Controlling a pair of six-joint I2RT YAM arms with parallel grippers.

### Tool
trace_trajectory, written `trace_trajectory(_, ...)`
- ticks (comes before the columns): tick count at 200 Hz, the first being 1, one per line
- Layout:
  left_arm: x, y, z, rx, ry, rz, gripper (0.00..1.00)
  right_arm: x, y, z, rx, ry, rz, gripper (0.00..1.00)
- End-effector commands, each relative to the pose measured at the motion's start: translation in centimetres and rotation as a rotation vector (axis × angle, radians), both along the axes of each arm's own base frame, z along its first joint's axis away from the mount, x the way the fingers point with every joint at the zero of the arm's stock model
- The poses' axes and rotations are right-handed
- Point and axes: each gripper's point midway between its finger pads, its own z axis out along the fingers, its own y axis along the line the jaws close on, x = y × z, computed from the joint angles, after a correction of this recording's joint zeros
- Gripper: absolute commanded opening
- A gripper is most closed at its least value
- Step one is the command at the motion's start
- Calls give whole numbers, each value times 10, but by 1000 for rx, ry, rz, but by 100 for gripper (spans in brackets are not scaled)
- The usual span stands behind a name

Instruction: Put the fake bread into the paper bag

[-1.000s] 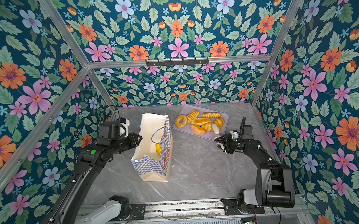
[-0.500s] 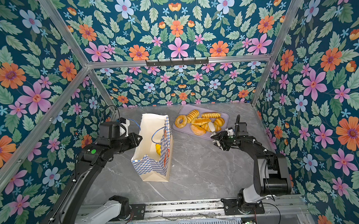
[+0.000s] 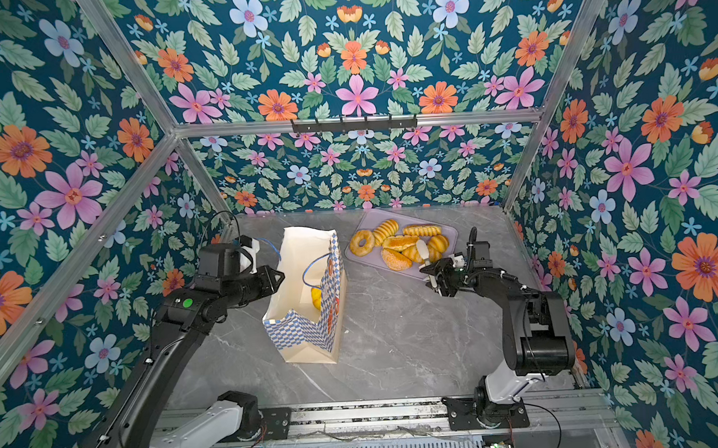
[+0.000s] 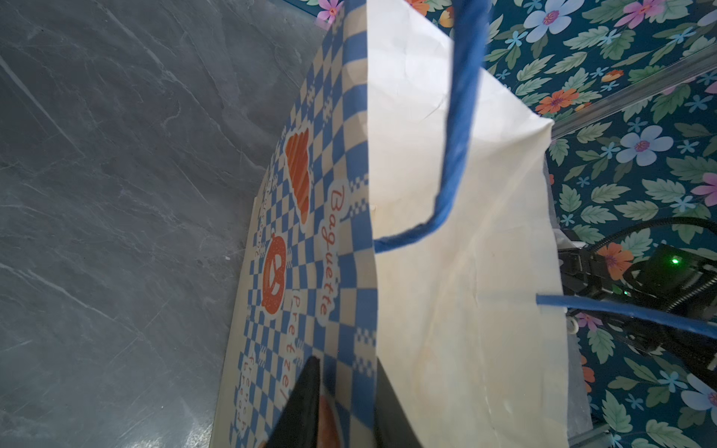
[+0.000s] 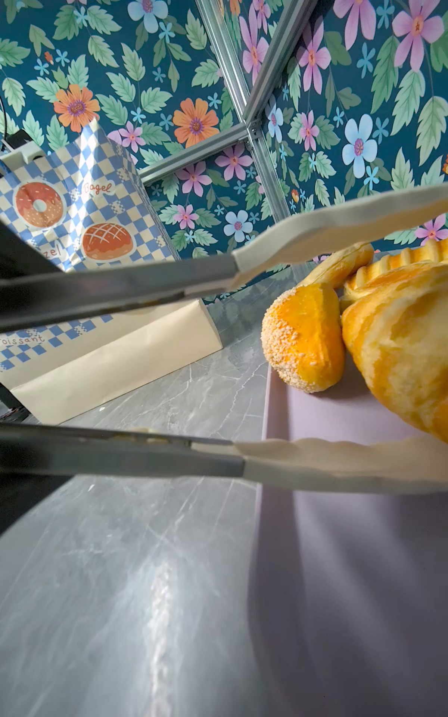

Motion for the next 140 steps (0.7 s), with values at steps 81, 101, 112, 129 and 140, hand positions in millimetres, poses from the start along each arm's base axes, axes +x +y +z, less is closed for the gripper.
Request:
trace_trajectory(81,2,3,8,10,-34,9,23,8,-3,2,-3,-31,-31,42)
trace_trajectory(101,2,3,8,10,-35,8,23,5,-2,3,-2,-33,-30,41)
trace_trajectory(112,2,3,9,10,-39,10,23,3,-2,4,-4,-35,-31,40)
trace_trajectory(129,2,4,10,9,-42,11,23,-2,-1,4,-4,-36,-28,39)
trace_trajectory(140,2,4,10,8,-43,12,23,-4,0,6,-5,-40,-27,39)
